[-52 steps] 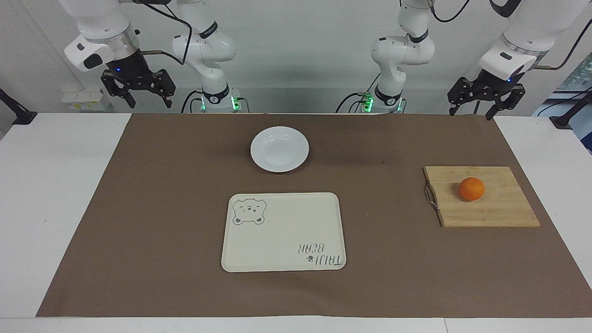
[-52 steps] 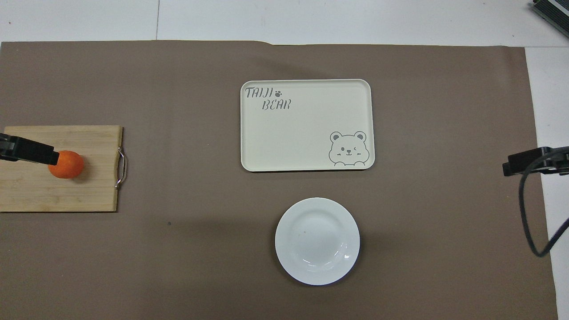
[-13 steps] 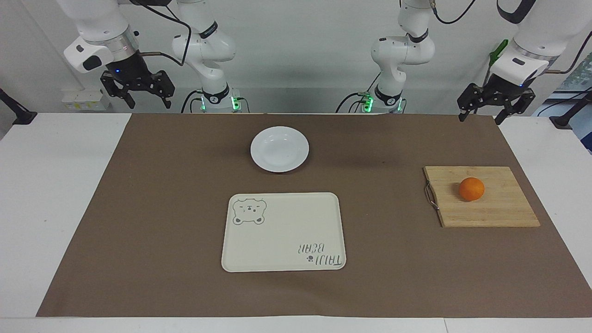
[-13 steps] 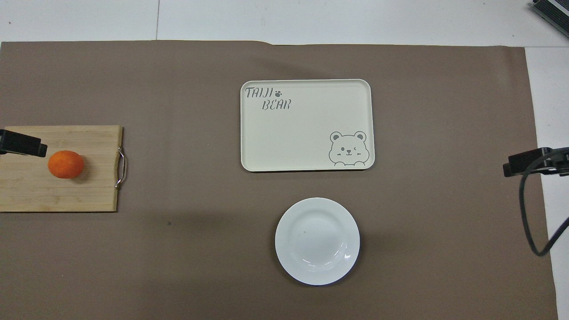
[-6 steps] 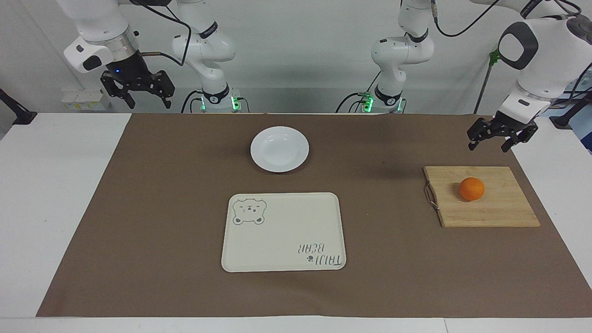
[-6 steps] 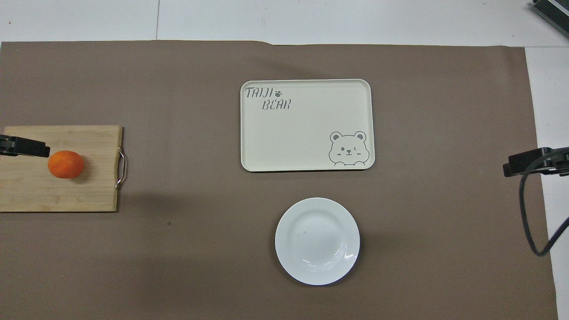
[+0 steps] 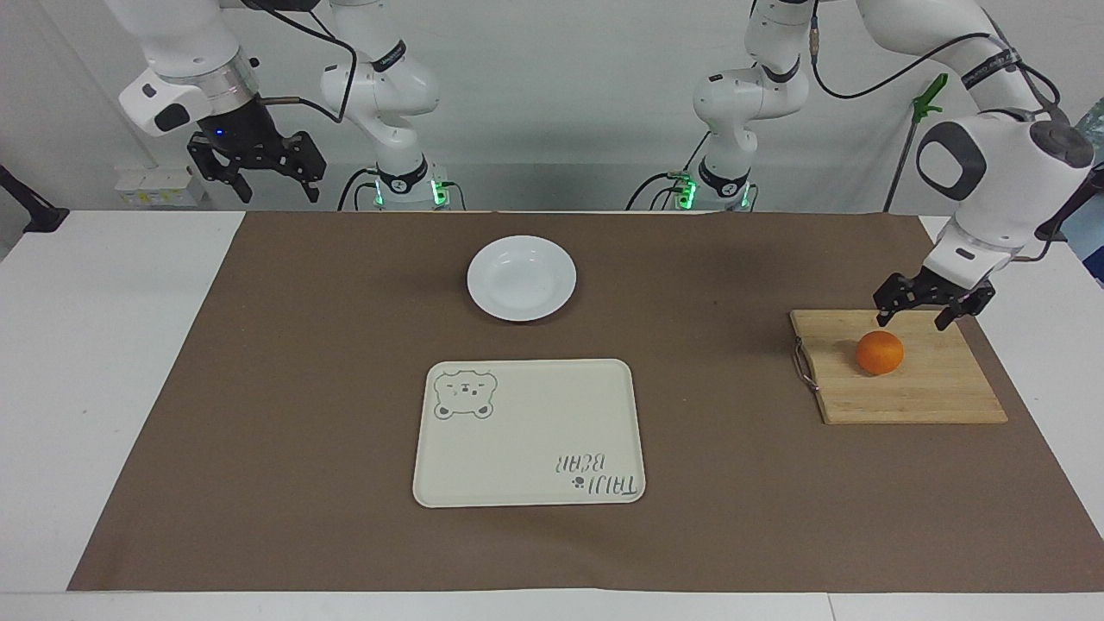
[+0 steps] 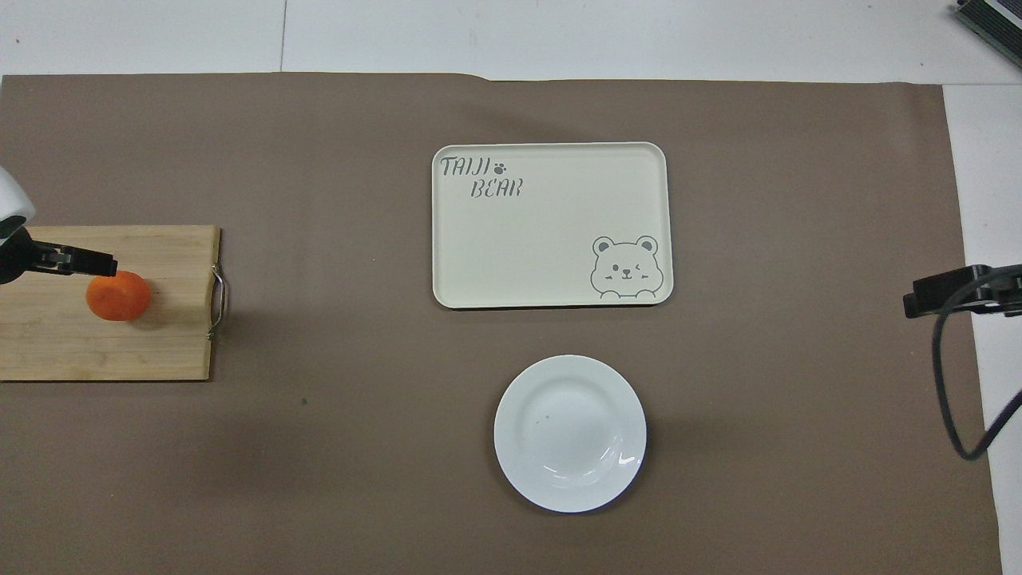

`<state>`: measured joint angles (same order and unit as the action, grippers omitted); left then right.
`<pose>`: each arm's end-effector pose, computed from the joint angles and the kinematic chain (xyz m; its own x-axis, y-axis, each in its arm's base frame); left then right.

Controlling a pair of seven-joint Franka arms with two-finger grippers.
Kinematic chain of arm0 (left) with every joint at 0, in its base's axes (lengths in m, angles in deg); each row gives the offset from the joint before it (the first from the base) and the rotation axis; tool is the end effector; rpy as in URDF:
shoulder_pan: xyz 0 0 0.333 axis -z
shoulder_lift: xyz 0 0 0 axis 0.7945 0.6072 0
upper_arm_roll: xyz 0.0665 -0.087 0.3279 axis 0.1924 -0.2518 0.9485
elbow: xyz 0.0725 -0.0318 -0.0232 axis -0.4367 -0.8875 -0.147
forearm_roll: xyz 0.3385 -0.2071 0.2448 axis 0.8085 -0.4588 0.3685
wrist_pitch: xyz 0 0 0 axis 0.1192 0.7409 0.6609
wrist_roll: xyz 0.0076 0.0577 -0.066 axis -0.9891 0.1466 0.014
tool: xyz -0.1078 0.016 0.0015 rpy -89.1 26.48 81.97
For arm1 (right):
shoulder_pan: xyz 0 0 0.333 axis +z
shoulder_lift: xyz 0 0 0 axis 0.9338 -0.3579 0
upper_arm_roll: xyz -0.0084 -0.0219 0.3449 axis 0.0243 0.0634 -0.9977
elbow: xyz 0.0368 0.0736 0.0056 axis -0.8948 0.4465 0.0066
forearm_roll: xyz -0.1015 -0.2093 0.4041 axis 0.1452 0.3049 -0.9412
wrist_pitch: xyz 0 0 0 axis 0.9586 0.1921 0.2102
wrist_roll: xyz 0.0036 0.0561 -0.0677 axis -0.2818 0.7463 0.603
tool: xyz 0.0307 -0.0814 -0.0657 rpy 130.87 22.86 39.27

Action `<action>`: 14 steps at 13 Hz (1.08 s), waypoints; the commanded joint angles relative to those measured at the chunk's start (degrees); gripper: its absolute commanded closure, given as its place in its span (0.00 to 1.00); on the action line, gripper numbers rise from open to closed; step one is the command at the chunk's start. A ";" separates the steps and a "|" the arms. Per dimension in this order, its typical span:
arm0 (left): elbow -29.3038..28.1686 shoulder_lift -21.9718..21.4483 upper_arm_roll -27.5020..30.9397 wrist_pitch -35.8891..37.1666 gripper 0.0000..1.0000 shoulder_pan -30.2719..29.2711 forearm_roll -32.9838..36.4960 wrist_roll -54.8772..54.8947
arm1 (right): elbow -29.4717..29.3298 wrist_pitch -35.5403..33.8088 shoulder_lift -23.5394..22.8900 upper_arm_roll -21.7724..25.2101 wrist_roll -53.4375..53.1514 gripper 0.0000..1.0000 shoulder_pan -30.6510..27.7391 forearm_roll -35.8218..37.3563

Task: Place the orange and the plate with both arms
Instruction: 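Lower the left gripper and grasp the orange on the cutting board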

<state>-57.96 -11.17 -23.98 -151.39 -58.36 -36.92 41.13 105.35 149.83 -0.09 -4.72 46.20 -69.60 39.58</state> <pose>0.6590 0.1075 0.4288 0.9846 -0.1616 0.0672 -0.1606 -0.9868 -0.0202 0.5918 -0.0149 0.6861 0.9981 -0.0136 -0.0604 -0.0137 -0.9999 -0.0018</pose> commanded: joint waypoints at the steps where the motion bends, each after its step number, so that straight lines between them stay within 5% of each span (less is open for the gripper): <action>1: -1.48 1.75 -0.49 -3.18 0.00 -1.54 0.79 0.62 | 2.00 1.19 1.47 -0.23 1.32 0.00 -1.01 -1.47; 8: -5.10 6.75 -0.49 -11.09 0.00 -2.25 0.79 3.87 | 2.36 1.19 1.65 -0.14 1.32 0.00 -1.01 -1.47; 14: -8.35 5.71 -0.49 -11.10 0.00 -3.13 0.79 5.89 | 2.45 1.19 1.65 -0.14 1.32 0.00 -1.01 -1.47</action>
<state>-64.15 -3.88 -23.95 -161.25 -60.94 -36.92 46.23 105.83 149.83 0.03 -4.69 46.20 -69.63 39.58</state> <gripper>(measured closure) 0.000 0.000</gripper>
